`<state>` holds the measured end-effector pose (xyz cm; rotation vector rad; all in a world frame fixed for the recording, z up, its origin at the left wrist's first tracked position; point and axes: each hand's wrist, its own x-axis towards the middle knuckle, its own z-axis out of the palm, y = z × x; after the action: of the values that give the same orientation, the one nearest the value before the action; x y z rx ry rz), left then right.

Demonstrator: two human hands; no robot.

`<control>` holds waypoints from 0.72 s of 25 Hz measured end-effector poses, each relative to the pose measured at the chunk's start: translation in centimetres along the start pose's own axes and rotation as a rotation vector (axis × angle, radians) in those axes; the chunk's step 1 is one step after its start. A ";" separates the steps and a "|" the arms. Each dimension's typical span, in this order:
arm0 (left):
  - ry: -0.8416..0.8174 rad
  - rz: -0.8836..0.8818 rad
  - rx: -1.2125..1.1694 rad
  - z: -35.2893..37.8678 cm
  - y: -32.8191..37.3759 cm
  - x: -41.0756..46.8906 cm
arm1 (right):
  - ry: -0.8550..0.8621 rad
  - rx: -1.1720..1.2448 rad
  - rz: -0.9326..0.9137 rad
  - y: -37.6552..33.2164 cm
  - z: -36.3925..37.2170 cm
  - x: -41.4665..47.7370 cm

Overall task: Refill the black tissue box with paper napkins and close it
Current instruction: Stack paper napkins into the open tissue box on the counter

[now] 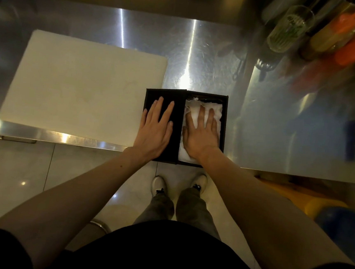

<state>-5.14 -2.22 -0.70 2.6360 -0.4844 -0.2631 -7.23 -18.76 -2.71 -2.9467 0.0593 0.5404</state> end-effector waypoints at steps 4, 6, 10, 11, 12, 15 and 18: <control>0.009 -0.046 -0.010 -0.1 -0.1 -0.2 | 0.003 0.069 0.010 -0.2 -0.7 0.0; 0.015 -0.108 -0.027 -0.1 -0.2 -0.3 | 0.045 0.153 0.020 -0.3 -1.2 -0.4; 0.037 -0.260 -0.204 -0.2 -0.5 -0.8 | 0.089 0.224 -0.056 -0.1 -2.4 -1.9; 0.050 -0.292 -0.281 -0.5 -0.3 -1.0 | 0.108 0.253 -0.076 0.3 -2.8 -2.4; 0.074 -0.297 -0.368 -0.8 -0.1 -1.0 | 0.148 0.287 -0.097 0.8 -3.1 -2.9; 0.190 -0.392 -0.635 -2.9 0.1 -1.0 | 0.297 0.449 -0.081 3.1 -3.7 -4.8; 0.288 -0.608 -0.820 -5.3 -0.6 -0.9 | 0.176 0.996 0.178 4.7 -4.3 -6.1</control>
<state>-4.39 0.66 3.85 1.8845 0.4554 -0.1988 -11.70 -24.03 2.80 -2.0033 0.4623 0.1698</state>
